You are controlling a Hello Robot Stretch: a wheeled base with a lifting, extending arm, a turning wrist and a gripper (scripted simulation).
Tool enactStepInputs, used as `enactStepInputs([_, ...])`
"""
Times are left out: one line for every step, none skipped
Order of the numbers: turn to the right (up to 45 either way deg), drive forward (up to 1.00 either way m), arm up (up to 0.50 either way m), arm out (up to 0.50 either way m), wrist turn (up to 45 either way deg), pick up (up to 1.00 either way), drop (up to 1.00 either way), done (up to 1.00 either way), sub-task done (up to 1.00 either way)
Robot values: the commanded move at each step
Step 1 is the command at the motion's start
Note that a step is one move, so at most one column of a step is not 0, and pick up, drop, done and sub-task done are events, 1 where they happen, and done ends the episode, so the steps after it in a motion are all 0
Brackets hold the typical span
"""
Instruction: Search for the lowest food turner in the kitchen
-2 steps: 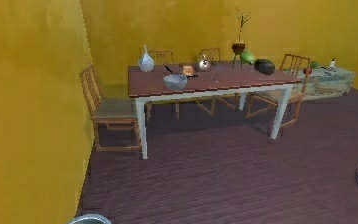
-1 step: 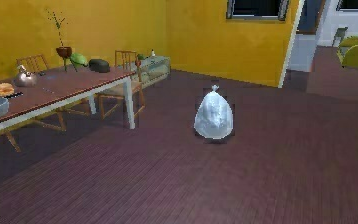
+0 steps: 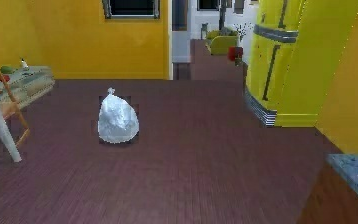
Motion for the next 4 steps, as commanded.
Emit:
enactStepInputs([0.0,1.0,0.0,0.0,0.0,0.0,0.0,0.0,0.0])
enactStepInputs([0.0,1.0,0.0,0.0,0.0,0.0,0.0,0.0,0.0])
enactStepInputs([0.0,0.4,0.0,0.0,0.0,0.0,0.0,0.0,0.0])
enactStepInputs([-39.0,0.0,0.0,0.0,0.0,0.0,0.0,0.0,0.0])
